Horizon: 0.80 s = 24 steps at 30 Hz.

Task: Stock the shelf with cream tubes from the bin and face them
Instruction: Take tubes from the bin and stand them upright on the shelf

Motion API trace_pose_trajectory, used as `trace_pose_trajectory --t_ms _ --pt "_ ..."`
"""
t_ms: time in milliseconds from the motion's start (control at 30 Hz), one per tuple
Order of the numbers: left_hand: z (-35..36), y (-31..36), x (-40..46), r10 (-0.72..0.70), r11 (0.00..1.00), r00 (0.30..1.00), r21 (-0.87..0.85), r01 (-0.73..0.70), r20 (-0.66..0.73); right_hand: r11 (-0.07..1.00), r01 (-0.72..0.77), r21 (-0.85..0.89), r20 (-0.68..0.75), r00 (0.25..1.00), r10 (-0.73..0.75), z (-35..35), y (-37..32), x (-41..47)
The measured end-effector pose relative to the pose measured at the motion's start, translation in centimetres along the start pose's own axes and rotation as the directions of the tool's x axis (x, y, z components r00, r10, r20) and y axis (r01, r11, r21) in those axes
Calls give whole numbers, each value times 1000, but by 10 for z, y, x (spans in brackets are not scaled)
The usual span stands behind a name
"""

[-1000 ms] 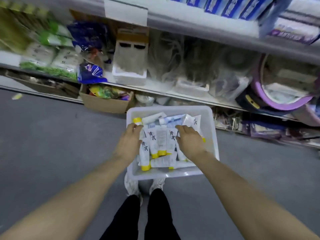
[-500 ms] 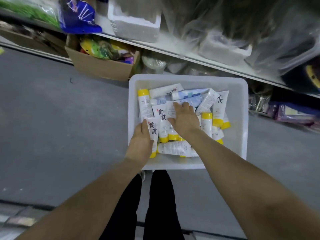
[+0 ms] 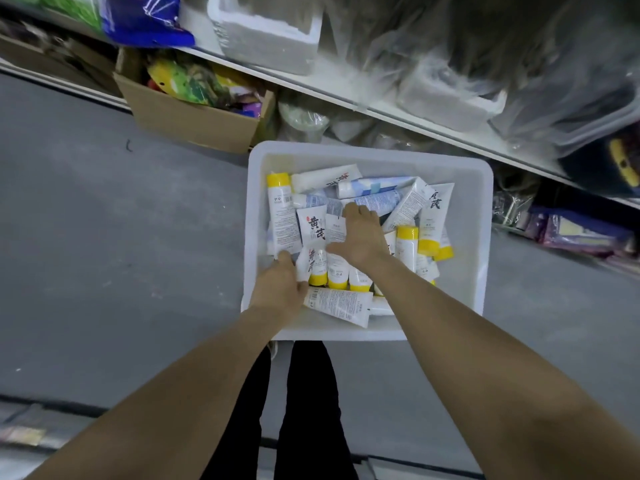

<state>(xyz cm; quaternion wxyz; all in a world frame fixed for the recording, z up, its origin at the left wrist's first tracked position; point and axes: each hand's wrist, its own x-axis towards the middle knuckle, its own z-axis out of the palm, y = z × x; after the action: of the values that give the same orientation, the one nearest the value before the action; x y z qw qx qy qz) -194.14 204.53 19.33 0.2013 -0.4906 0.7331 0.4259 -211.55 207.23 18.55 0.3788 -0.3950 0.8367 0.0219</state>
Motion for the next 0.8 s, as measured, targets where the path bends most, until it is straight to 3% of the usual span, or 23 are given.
trace_pose_trajectory --t_ms 100,300,533,667,800 --pt "-7 3 -8 -22 996 999 -82 25 38 984 -14 180 -4 1000 15 -3 2 -16" --pt "-38 14 -35 -80 972 997 -220 78 1 971 -30 238 -3 999 32 -26 -1 -57" --pt "-114 46 -80 51 984 996 -168 -63 -77 906 11 423 -165 984 65 -107 -25 -116" --pt "-165 66 -111 123 963 984 -226 -150 -129 896 113 430 -265 964 5 -170 -48 -151" --pt "-217 91 -139 267 924 915 -191 -333 -303 907 234 350 -409 909 -77 -233 -75 -184"
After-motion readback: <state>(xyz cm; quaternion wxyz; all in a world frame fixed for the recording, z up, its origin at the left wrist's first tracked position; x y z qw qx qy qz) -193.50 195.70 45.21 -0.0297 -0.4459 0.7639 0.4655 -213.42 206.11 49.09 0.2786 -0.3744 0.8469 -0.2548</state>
